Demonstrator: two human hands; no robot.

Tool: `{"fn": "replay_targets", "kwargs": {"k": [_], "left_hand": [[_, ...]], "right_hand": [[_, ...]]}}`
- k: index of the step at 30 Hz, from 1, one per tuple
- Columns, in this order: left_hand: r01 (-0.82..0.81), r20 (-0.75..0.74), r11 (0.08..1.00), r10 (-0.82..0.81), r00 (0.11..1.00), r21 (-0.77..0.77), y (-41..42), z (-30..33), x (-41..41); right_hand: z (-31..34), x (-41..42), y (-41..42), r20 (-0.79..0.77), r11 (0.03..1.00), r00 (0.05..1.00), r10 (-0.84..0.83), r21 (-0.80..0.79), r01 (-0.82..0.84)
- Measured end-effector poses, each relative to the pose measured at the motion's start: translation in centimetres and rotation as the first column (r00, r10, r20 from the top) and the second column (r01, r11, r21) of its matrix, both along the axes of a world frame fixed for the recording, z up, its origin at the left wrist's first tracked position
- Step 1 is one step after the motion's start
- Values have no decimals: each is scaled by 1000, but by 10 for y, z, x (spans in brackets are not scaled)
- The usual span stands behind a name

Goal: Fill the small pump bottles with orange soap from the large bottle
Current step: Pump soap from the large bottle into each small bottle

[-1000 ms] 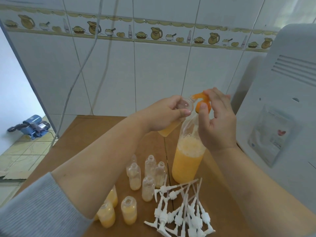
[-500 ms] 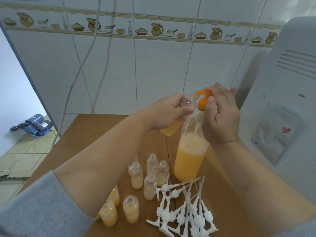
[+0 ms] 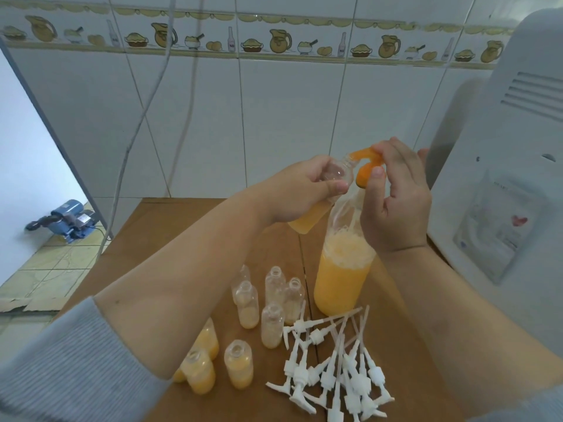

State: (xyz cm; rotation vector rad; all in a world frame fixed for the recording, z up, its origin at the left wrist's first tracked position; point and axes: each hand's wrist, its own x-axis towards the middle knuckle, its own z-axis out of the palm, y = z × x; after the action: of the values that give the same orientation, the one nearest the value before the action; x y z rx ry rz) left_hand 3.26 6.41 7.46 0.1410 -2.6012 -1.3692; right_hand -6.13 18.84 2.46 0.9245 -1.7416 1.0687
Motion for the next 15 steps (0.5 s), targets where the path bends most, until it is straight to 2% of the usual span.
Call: {"fn": "replay_targets", "kwargs": {"k": [5, 10, 15], "left_hand": [[-16, -38, 1000, 15, 999, -13, 2, 7, 0], [-32, -25, 999, 31, 999, -16, 1, 0, 0], [-39, -1, 997, 39, 999, -72, 4, -1, -1]], "right_hand": [[16, 1, 1, -7, 999, 1000, -18, -45, 18], [3, -6, -6, -55, 999, 998, -36, -40, 33], [4, 0, -1, 16, 1000, 1000, -20, 0, 20]]}}
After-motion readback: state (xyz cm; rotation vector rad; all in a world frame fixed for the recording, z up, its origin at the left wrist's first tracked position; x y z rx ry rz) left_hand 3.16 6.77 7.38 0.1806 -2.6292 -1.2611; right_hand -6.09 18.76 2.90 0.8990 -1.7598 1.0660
